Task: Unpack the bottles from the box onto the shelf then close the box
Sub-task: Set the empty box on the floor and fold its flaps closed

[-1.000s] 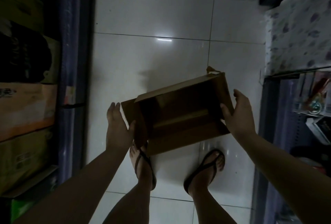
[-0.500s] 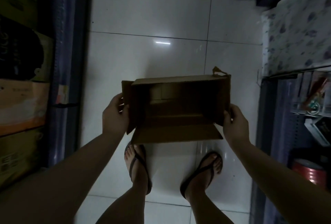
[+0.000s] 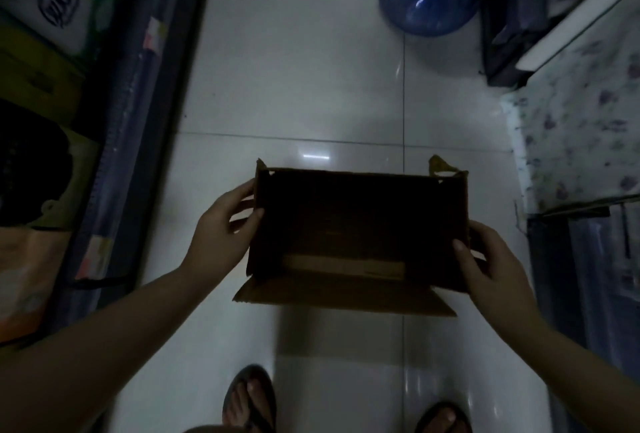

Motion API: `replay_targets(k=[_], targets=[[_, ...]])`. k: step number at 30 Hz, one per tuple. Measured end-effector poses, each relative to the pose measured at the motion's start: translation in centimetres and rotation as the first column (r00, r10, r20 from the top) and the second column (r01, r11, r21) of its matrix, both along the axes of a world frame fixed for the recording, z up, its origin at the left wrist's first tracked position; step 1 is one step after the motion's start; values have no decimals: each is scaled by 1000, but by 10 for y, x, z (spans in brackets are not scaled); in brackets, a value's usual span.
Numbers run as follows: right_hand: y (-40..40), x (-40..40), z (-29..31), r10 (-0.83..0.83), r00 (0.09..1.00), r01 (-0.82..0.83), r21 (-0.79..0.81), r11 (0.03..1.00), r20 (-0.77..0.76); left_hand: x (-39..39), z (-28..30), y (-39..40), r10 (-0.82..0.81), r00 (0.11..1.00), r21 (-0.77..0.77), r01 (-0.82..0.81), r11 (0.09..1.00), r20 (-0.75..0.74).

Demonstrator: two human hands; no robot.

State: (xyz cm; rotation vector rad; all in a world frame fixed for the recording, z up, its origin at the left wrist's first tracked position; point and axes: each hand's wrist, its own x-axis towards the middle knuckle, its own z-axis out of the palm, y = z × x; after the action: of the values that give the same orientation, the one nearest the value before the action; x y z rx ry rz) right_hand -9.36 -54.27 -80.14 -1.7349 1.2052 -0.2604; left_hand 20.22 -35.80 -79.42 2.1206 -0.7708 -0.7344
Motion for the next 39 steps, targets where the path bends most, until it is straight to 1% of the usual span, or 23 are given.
replay_targets(k=[4, 6, 8, 10, 13, 15, 18, 21, 25, 29, 33, 35, 39], targets=[[-26, 10, -7, 35, 991, -18, -123, 992, 131, 17, -13, -15, -103, 990, -83, 111, 990, 100], [-39, 16, -13, 45, 976, -7, -173, 985, 213, 21, -18, -24, -105, 990, -141, 117, 983, 91], [-49, 19, -20, 68, 968, -11, -232, 973, 240, 23, -22, -30, -111, 992, -212, 121, 970, 59], [-54, 20, -27, 47, 961, 19, -234, 972, 272, 26, -26, -33, -154, 980, -254, 182, 950, 127], [-54, 19, -36, 42, 946, 38, -238, 971, 321, 34, -36, -36, -215, 946, -241, 273, 931, 241], [-54, 17, -39, 60, 939, 27, -247, 969, 337, 35, -40, -35, -219, 945, -224, 274, 935, 242], [-49, 13, -40, 87, 943, 14, -300, 954, 321, 24, -40, -34, -193, 972, -251, 222, 942, 134], [-43, 14, -37, 103, 962, 2, -382, 924, 254, 15, -38, -34, -158, 983, -244, 177, 953, 97], [-45, 21, -32, 138, 981, -48, -519, 854, 135, 19, -37, -37, -151, 982, -249, 174, 953, 112], [-49, 24, -31, 177, 981, -102, -575, 812, 76, 19, -34, -39, -150, 981, -227, 175, 958, 120], [-55, 29, -31, 198, 979, -126, -620, 775, 48, 23, -34, -47, -128, 975, -218, 167, 962, 179], [-59, 33, -31, 194, 980, -121, -628, 768, 48, 22, -34, -51, -114, 979, -221, 149, 964, 166], [-61, 38, -30, 173, 984, -121, -606, 786, 28, 15, -36, -54, -49, 988, -224, 82, 971, 149]])
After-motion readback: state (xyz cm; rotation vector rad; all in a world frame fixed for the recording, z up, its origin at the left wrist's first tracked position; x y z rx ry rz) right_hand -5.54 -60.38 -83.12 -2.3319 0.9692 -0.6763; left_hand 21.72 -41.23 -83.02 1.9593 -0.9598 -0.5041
